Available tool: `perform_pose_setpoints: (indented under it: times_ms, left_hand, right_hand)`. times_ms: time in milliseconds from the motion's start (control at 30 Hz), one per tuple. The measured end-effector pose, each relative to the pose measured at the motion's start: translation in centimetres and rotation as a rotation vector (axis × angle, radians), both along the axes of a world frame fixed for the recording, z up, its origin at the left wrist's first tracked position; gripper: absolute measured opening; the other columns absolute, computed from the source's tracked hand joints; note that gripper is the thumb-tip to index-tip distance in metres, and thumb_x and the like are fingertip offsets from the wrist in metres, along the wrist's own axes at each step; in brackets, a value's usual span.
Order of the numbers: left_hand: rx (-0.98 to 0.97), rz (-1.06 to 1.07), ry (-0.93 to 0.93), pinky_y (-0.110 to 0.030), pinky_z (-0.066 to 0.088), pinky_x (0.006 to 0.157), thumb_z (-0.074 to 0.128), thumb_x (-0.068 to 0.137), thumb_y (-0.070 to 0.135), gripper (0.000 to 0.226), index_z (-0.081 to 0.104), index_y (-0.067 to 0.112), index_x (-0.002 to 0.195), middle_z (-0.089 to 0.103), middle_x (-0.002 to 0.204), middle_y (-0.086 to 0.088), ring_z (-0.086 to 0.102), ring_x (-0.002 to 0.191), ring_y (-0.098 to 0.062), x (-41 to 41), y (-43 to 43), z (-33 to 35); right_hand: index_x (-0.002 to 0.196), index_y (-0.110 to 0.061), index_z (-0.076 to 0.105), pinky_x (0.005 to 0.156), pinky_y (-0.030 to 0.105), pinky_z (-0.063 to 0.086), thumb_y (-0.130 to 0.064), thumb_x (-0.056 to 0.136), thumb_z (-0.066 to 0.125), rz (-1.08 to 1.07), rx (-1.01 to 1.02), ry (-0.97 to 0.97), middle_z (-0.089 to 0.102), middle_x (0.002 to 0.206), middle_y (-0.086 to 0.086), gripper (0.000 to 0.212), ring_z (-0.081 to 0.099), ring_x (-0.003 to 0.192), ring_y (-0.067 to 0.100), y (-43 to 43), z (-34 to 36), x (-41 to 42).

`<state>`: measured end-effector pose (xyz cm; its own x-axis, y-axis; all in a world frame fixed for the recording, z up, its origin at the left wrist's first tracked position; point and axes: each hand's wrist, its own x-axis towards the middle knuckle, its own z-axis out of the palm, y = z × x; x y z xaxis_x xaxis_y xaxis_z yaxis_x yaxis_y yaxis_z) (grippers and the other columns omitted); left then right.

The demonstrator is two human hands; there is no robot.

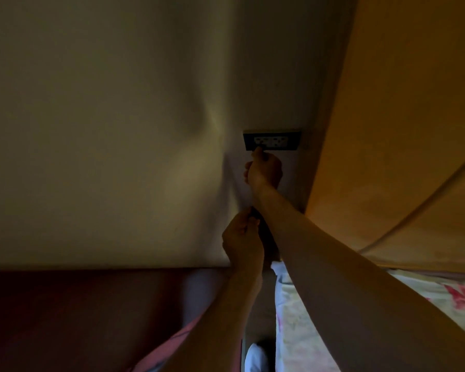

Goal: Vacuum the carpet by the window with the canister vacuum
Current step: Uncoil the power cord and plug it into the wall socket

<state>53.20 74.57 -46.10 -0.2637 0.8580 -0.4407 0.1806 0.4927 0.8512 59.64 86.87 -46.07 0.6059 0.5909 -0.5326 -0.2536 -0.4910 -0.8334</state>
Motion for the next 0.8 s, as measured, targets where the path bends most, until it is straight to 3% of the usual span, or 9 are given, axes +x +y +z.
perform_pose_setpoints:
  times_ms: [200, 400, 533, 633, 733, 800]
  left_hand:
    - [0.006, 0.109, -0.052, -0.049, 0.054, 0.095, 0.058, 0.09, -0.007, 0.027, 0.077, 0.006, 0.104, 0.075, 0.1, -0.014, 0.07, 0.099, -0.032, -0.1, 1.1, -2.0]
    - [-0.057, 0.108, -0.075, -0.032, 0.054, 0.086, 0.057, 0.093, -0.004, 0.027, 0.076, 0.01, 0.105, 0.074, 0.093, -0.006, 0.069, 0.095, -0.024, 0.2, 1.1, -2.1]
    - [-0.083, 0.133, -0.098, -0.035, 0.055, 0.085, 0.057, 0.093, -0.002, 0.029, 0.077, 0.018, 0.1, 0.071, 0.084, 0.003, 0.069, 0.09, -0.022, 0.4, 1.1, -2.1]
    - [-0.084, 0.125, -0.096, -0.033, 0.053, 0.086, 0.056, 0.094, -0.003, 0.028, 0.076, 0.014, 0.103, 0.069, 0.085, 0.002, 0.067, 0.09, -0.022, 0.4, 1.0, -1.9]
    - [-0.085, 0.118, -0.102, -0.028, 0.05, 0.076, 0.057, 0.093, -0.004, 0.035, 0.074, 0.026, 0.087, 0.068, 0.075, 0.006, 0.066, 0.081, -0.02, 0.5, 1.1, -2.0]
    - [-0.103, 0.108, -0.11, -0.023, 0.05, 0.072, 0.057, 0.094, -0.002, 0.033, 0.075, 0.025, 0.087, 0.067, 0.073, 0.01, 0.065, 0.074, -0.012, 0.6, 1.0, -1.8]
  right_hand:
    - [0.113, 0.001, 0.065, 0.086, 0.042, 0.053, -0.036, 0.104, 0.04, -0.054, -0.017, -0.102, 0.069, 0.11, 0.015, 0.045, 0.064, 0.099, 0.031, 0.4, -1.1, 0.0]
    - [0.108, 0.0, 0.066, 0.079, 0.033, 0.051, -0.032, 0.104, 0.042, -0.109, 0.028, -0.178, 0.07, 0.104, 0.013, 0.04, 0.065, 0.094, 0.028, 0.1, -1.8, -0.4]
    - [0.107, -0.001, 0.066, 0.082, 0.038, 0.053, -0.031, 0.103, 0.043, -0.15, 0.035, -0.186, 0.071, 0.102, 0.014, 0.039, 0.066, 0.092, 0.029, 0.2, -1.8, -0.4]
    - [0.107, 0.001, 0.068, 0.082, 0.044, 0.054, -0.032, 0.103, 0.044, -0.154, -0.006, -0.182, 0.071, 0.102, 0.015, 0.041, 0.066, 0.092, 0.031, 0.4, -1.6, -0.3]
    - [0.107, 0.002, 0.068, 0.079, 0.041, 0.054, -0.028, 0.104, 0.043, -0.181, 0.024, -0.2, 0.07, 0.103, 0.017, 0.039, 0.065, 0.091, 0.031, 0.2, -1.6, -0.1]
    - [0.105, 0.004, 0.068, 0.073, 0.035, 0.05, -0.026, 0.104, 0.043, -0.179, 0.05, -0.218, 0.069, 0.101, 0.018, 0.039, 0.062, 0.085, 0.029, 0.0, -1.8, 0.0]
